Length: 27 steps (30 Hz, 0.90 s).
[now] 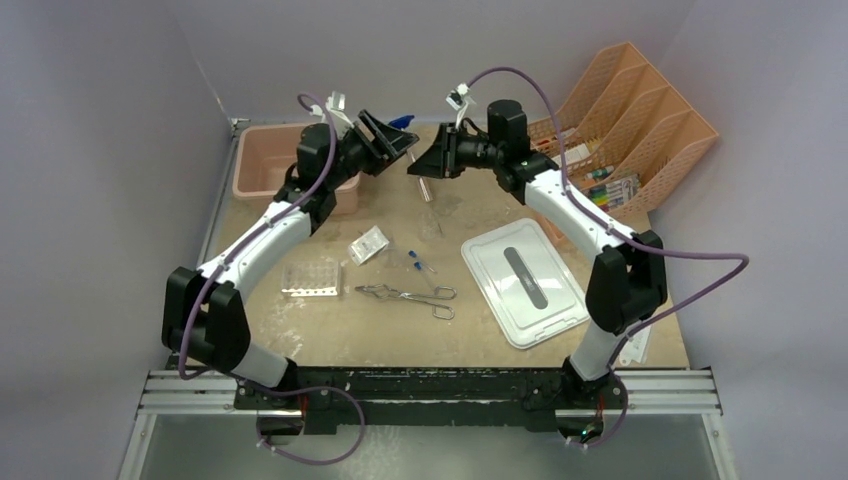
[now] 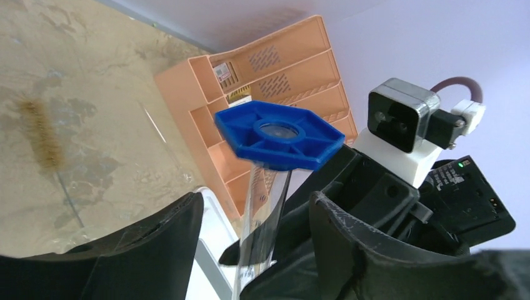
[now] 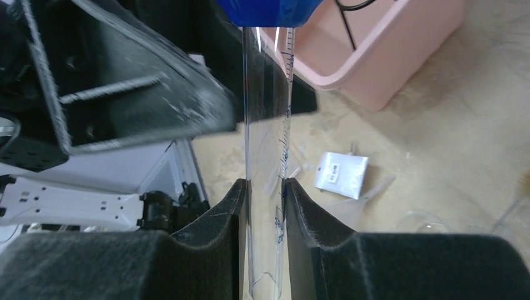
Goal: Organize the chemistry lab equipment
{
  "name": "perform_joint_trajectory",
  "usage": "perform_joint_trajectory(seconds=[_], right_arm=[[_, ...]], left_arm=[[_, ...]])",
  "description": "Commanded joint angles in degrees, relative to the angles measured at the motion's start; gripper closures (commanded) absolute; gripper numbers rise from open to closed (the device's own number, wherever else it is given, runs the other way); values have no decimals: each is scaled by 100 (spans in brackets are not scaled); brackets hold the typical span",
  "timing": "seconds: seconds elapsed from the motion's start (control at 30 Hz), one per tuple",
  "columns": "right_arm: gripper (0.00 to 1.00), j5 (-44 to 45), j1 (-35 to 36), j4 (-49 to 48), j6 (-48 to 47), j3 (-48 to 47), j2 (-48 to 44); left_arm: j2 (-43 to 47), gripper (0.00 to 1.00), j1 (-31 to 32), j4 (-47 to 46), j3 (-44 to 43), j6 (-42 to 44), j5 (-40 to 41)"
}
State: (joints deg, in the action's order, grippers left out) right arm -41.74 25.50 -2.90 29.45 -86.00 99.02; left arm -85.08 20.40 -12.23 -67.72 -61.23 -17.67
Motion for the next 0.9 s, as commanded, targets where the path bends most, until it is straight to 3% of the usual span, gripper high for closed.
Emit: perform_joint_trajectory(seconds=[0.0, 0.1, 0.4, 0.5, 0.67, 0.87], right_arm=[[83, -607, 79, -571, 396, -271, 103], [83, -680, 87, -633, 521, -273, 145], [82, -687, 98, -621, 615, -314, 238], [72, -655, 97, -569, 561, -289, 225], [50, -589, 96, -254, 164, -41, 79], [43, -636, 96, 33, -193, 477, -140]], left_arm=[[-70, 44, 222, -493, -9, -116, 440], [-71, 59, 290, -263, -64, 35, 596], [61, 85, 368, 317, 11, 243, 730], [137, 97, 368, 398, 1, 322, 857], [64, 99, 350, 626, -288, 423, 1046], [-60, 100, 342, 635, -524, 419, 1034]])
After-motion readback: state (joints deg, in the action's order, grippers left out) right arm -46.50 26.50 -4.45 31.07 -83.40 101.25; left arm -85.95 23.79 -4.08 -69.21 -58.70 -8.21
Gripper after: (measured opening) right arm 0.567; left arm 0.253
